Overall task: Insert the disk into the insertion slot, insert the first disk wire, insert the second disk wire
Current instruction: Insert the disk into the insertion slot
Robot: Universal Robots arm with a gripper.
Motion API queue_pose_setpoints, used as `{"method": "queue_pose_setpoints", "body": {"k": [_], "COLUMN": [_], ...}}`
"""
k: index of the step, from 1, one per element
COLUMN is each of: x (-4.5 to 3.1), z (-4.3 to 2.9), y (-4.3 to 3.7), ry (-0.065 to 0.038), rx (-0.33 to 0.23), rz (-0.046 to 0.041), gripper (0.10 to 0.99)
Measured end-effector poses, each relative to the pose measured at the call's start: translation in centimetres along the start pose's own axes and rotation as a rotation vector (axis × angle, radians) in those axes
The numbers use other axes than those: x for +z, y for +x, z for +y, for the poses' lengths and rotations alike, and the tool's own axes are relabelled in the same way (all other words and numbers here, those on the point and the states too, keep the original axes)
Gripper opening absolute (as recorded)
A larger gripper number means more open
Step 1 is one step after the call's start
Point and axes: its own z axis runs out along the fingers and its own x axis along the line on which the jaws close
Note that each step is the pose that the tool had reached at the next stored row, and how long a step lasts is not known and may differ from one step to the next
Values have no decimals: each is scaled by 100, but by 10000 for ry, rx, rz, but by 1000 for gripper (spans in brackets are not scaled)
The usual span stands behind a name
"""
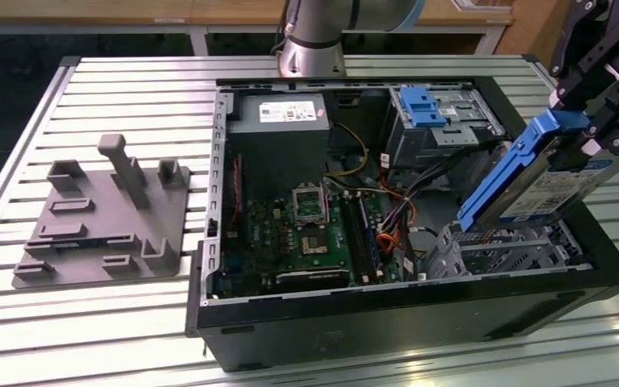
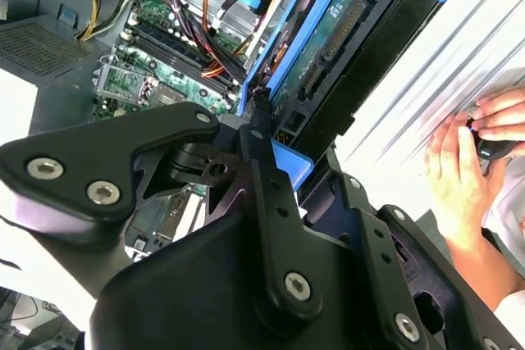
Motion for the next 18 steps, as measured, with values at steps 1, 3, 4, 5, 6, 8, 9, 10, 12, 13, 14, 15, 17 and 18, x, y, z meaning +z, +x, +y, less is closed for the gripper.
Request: {"method": "queue_pose_setpoints", "body": {"k": [1,3,4,5,6,8,9,10,12,13,14,15,17,18], "x": [6,18,24,30,36,50,56,63,76,82,88,94,105,111], "z": [-2,-9,-10,-11,-11,-12,-13,-13,-13,-14,-14,-14,-15,-15], "y": [0,1,1,2,2,3,3,4,5,5,5,6,6,7], "ry": [0,0,0,0,0,-1,0,-1,-1,0,0,0,-1,0], "rx": [0,-5,-5,-4,-4,-5,-6,-5,-5,-5,-5,-5,-5,-5], "rz": [1,0,1,1,1,1,1,1,0,0,1,1,1,1], "gripper": [365,365,365,365,365,365,365,365,365,365,365,365,365,365]}}
